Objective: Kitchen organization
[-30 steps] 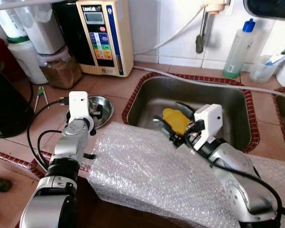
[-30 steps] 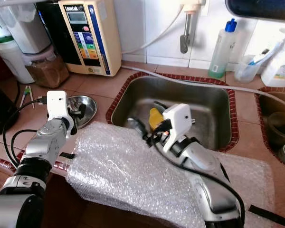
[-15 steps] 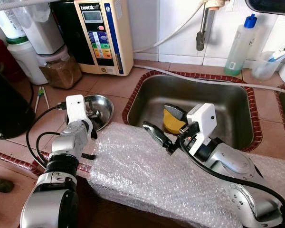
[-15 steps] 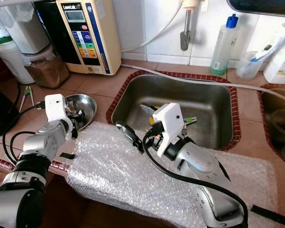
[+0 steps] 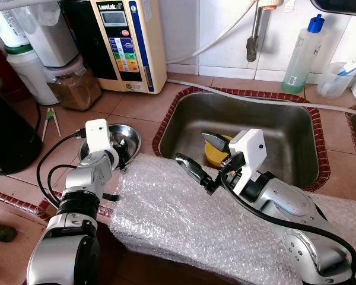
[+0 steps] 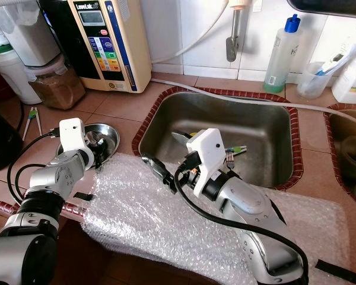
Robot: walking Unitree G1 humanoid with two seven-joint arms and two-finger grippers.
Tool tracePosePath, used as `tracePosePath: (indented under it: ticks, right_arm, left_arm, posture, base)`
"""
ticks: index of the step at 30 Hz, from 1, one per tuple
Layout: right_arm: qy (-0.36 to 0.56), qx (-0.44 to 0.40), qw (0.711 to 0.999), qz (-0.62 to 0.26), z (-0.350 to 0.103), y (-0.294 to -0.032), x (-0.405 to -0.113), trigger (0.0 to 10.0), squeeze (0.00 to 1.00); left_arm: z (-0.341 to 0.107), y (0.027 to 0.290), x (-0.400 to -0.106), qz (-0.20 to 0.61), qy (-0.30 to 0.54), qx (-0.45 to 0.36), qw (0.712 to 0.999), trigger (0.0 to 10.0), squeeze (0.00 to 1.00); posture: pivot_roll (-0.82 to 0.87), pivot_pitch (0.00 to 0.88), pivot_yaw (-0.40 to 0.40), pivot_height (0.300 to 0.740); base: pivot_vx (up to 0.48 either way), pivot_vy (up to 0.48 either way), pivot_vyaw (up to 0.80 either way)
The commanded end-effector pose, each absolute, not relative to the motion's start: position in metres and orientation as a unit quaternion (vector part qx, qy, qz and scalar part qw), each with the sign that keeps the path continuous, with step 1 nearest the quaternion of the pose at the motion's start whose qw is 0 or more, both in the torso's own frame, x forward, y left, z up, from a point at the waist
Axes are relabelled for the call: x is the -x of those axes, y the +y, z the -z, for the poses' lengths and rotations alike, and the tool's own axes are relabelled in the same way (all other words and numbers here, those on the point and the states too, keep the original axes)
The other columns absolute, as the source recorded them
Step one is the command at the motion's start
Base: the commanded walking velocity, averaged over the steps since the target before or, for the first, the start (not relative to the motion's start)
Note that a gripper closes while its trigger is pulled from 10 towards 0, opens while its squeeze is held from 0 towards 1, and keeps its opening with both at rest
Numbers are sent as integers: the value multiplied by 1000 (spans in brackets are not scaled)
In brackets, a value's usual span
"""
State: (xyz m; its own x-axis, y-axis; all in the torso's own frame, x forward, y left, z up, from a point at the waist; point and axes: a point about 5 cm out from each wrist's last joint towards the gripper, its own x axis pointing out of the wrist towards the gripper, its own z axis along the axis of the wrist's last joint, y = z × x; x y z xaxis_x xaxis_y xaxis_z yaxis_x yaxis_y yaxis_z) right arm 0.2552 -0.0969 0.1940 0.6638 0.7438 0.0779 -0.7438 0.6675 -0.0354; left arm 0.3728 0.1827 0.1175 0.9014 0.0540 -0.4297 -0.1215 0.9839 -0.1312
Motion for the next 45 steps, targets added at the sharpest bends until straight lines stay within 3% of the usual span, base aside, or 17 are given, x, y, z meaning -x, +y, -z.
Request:
tracePosePath:
  ticks: [1,20,26,29,35,45]
  right_arm:
    - [-51,2,909,-414,-199,-94,-254,10000,0]
    - [-45,3,910,-412,-198,-95,-256,10000,0]
    - [-47,1,913,-406,-199,-97,-257,10000,0]
    - [-51,-2,917,-396,-200,-98,-260,10000,0]
    - [-58,-5,924,-378,-200,-99,-267,10000,0]
    - [-83,-44,945,-313,-210,-113,-284,10000,0]
  left_arm:
    - [-112,185,-370,-48,236,80,967,0,0]
    - [-115,186,-369,-44,220,68,972,0,0]
    - [-129,188,-370,-69,146,35,986,0,0]
    - [-150,183,-371,-67,62,-40,995,0,0]
    - [-157,169,-367,-84,9,-18,996,0,0]
    - [-168,134,-359,17,-65,-50,996,0,0]
  posture:
    - [-170,81,141,740]
    - [-174,90,138,740]
    - [-168,101,138,740]
    - [-162,103,137,740]
    - [-152,106,134,740]
    - [-156,90,128,740]
  base:
    - [0,0,0]
    - [0,0,0]
    - [0,0,0]
    - [0,0,0]
    - [0,0,0]
    - [0,0,0]
